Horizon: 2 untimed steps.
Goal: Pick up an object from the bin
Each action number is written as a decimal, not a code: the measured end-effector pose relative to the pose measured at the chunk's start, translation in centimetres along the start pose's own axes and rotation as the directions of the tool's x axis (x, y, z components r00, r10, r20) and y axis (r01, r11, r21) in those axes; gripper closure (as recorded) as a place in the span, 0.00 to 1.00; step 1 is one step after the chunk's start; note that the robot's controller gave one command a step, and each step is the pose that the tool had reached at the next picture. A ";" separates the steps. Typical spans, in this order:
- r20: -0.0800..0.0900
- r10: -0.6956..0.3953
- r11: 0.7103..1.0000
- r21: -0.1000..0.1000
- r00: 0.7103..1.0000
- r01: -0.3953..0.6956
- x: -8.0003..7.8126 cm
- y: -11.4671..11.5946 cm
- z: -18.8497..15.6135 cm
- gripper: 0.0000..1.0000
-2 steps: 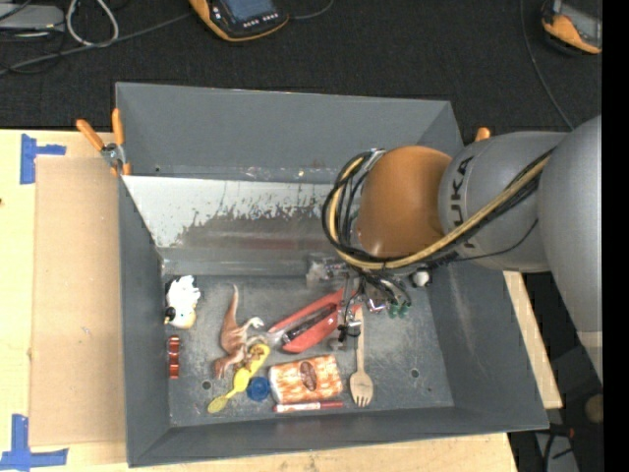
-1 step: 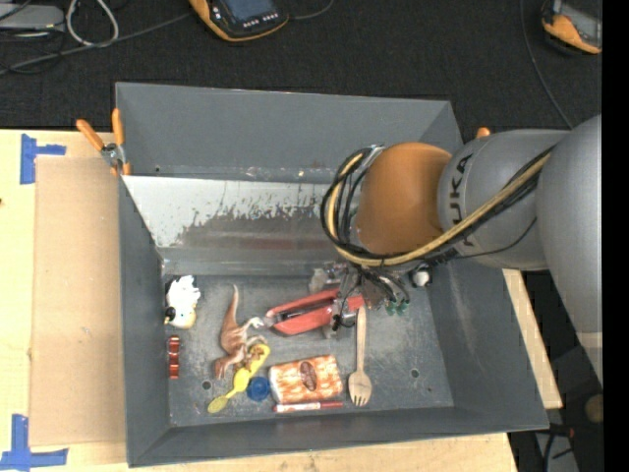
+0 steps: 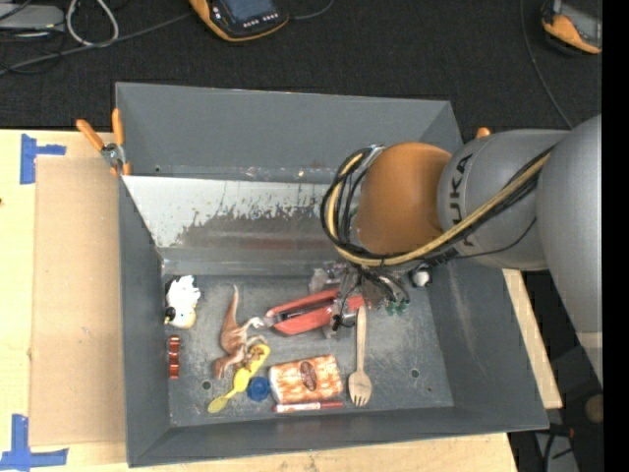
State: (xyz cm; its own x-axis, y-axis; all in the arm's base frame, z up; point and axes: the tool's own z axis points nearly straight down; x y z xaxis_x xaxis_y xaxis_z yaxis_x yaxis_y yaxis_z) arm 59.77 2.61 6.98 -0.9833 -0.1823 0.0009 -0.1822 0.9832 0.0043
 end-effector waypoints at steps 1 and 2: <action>-0.012 0.000 1.000 -0.001 1.000 0.000 0.4 0.1 -1.4 1.00; -0.004 0.001 1.000 0.000 1.000 -0.001 0.1 0.1 -5.8 1.00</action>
Offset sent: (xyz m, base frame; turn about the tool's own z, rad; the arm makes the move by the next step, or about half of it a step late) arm -0.0016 -0.0002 0.0125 0.0003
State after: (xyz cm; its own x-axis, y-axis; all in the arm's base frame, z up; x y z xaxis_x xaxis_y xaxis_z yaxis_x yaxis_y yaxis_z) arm 59.63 2.65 12.77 -0.9833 -0.1818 0.0046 -0.1818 0.9833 0.0040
